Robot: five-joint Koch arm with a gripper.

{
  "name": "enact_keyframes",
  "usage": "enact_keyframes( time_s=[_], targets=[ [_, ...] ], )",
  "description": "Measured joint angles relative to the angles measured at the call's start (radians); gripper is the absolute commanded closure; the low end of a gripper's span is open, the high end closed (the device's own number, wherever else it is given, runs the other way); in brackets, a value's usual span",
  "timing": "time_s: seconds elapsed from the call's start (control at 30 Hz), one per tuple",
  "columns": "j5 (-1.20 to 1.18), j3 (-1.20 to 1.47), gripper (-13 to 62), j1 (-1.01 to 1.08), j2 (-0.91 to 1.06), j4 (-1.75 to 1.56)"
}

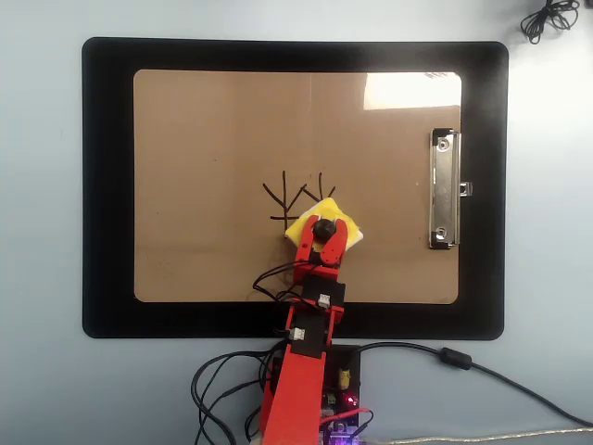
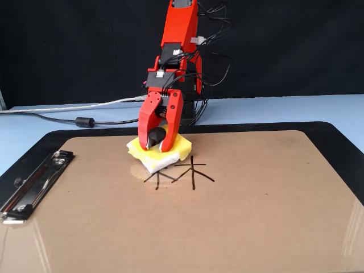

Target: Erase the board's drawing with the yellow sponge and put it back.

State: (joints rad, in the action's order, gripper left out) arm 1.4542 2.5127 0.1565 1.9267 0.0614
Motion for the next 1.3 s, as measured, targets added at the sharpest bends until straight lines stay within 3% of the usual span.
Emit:
enact_keyframes(
  time_s=[0.13, 0.27, 0.37, 0.5, 0.6, 0.73, 0.83, 1.07, 1.2, 1.3],
  targets=[
    [0.000, -0.023, 57.4, 0.005, -0.130, -0.110],
    [0.002, -0.265, 57.4, 0.002, -0.403, -0.218],
    [0.005, -0.333, 57.4, 0.000, -0.480, -0.250],
    [0.006, -0.147, 57.4, 0.000, -0.350, -0.258],
    [0.006, 0.100, 57.4, 0.002, -0.114, -0.253],
    [0.002, 0.241, 57.4, 0.000, 0.120, -0.236],
    [0.003, 0.193, 57.4, 0.005, 0.055, -0.235],
    [0.005, -0.397, 57.4, -0.017, -0.508, -0.247],
    [0.006, -0.310, 57.4, -0.006, -0.488, -0.276],
    [0.006, -0.032, 57.4, 0.003, -0.270, -0.275]
  ],
)
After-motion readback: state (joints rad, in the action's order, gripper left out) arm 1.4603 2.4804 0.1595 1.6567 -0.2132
